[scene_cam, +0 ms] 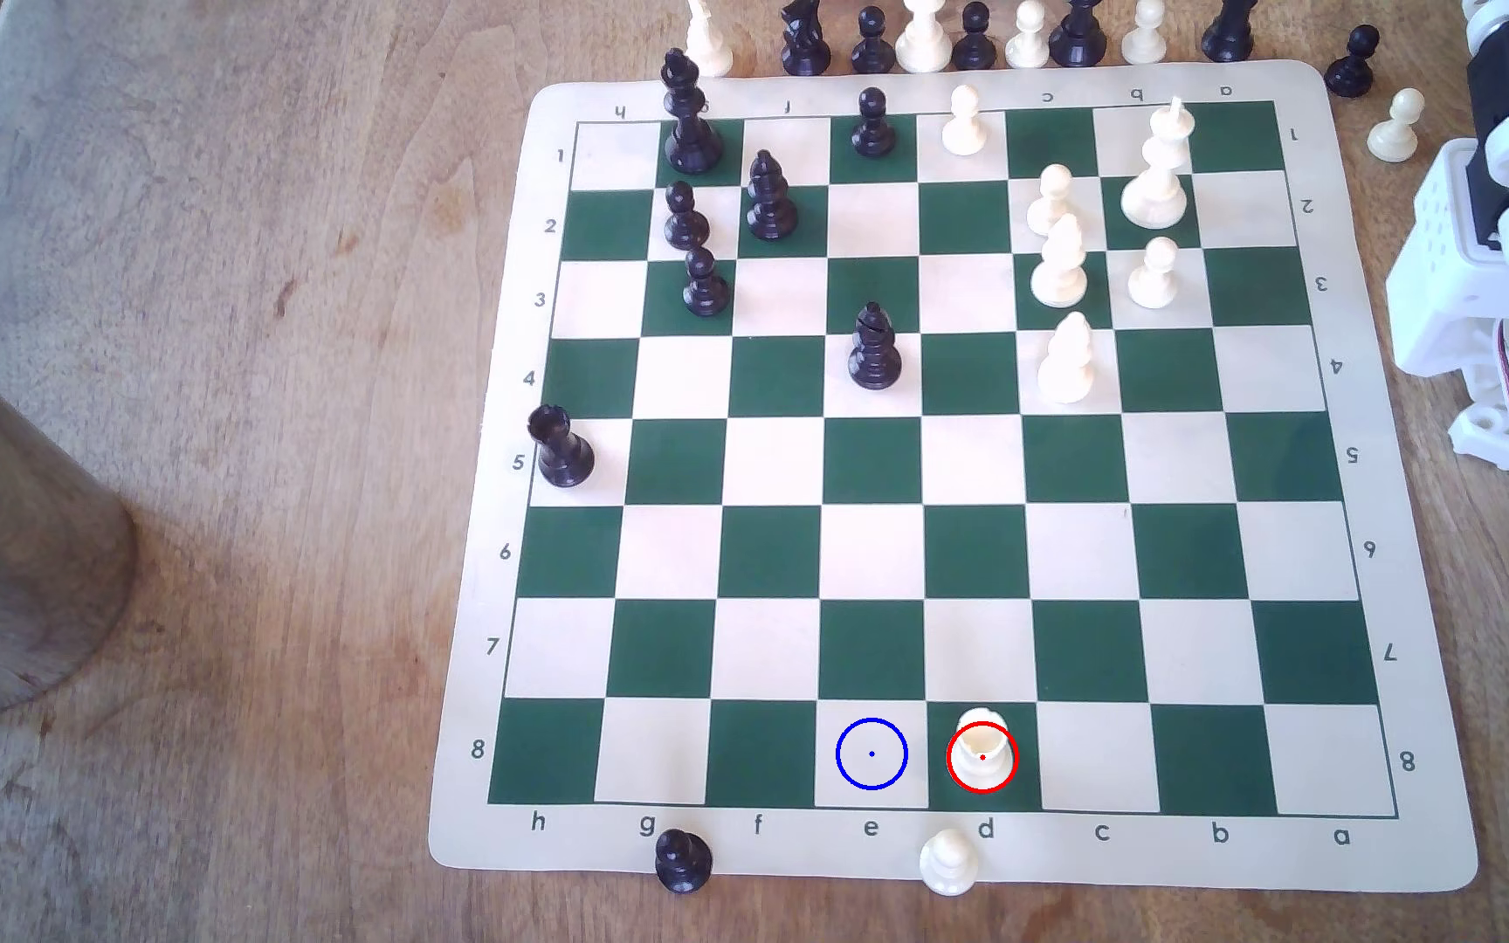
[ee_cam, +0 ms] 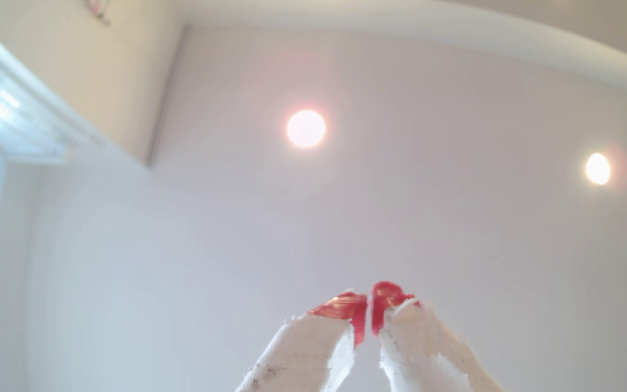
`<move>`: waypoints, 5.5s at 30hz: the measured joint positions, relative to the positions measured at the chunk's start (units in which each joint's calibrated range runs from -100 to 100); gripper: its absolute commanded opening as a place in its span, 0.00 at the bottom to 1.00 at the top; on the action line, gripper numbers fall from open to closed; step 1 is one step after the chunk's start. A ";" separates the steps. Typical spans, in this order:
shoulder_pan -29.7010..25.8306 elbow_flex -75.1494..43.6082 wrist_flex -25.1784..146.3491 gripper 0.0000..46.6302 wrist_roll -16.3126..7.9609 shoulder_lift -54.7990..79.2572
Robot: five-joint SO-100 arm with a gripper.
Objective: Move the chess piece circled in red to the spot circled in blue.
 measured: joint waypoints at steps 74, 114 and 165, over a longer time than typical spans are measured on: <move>-34.07 -50.34 152.75 0.42 -9.52 53.04; -34.44 -58.47 135.86 0.39 -9.43 85.55; -34.00 -80.43 146.06 0.00 -12.50 90.57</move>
